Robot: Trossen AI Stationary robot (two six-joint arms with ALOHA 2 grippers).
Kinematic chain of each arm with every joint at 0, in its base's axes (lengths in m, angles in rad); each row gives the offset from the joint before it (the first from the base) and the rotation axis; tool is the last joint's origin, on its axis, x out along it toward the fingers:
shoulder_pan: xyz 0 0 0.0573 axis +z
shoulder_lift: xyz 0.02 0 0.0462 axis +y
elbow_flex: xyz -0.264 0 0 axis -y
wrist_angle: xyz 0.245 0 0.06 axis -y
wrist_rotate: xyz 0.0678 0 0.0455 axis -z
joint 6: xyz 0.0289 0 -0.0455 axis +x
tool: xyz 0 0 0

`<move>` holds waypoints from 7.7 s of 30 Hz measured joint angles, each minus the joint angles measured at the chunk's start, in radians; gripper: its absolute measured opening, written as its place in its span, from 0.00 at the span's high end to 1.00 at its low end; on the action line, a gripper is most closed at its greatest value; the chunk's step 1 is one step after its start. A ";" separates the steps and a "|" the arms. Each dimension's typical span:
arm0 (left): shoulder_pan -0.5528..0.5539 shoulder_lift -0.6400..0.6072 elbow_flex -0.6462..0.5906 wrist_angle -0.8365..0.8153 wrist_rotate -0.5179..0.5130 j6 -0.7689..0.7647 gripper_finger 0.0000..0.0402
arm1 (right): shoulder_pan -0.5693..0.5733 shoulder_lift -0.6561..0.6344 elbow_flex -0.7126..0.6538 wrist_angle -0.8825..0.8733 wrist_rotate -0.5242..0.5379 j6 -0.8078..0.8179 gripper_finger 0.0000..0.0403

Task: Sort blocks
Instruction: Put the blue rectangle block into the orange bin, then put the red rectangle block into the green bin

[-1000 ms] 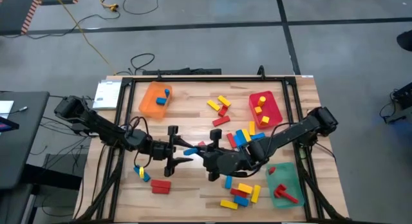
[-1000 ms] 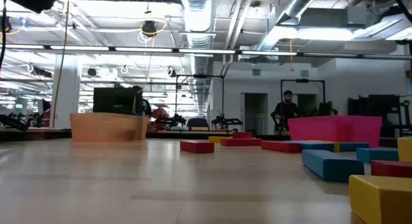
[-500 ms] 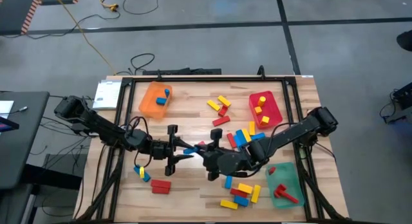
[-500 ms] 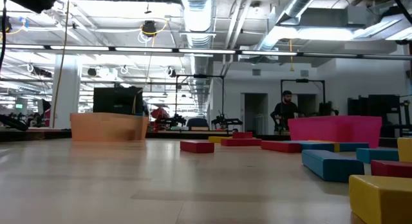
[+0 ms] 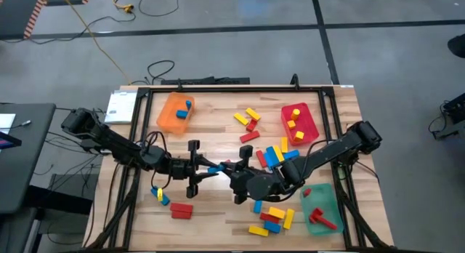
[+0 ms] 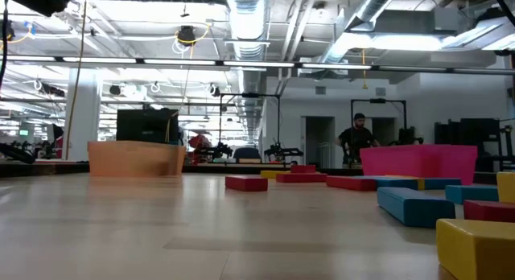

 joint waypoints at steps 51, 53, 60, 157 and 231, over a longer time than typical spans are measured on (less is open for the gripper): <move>0.707 -0.357 0.000 -1.210 -0.467 -0.472 0.85 | 0.071 0.001 -0.220 -0.451 0.032 0.671 0.57; 0.768 -0.356 0.000 -1.259 -0.425 -0.498 0.85 | 0.083 0.001 -0.237 -0.453 0.032 0.696 0.57; 0.935 -0.356 0.000 -1.343 -0.264 -0.548 0.85 | 0.115 0.001 -0.264 -0.453 0.033 0.741 0.57; 0.147 -0.244 0.000 -1.193 0.075 -0.662 0.58 | 0.218 -0.137 -0.263 -0.459 -0.290 0.678 0.57; -0.137 -0.051 0.145 -1.123 -0.007 -0.426 0.58 | 0.077 0.072 -0.200 -0.647 -0.244 0.200 0.45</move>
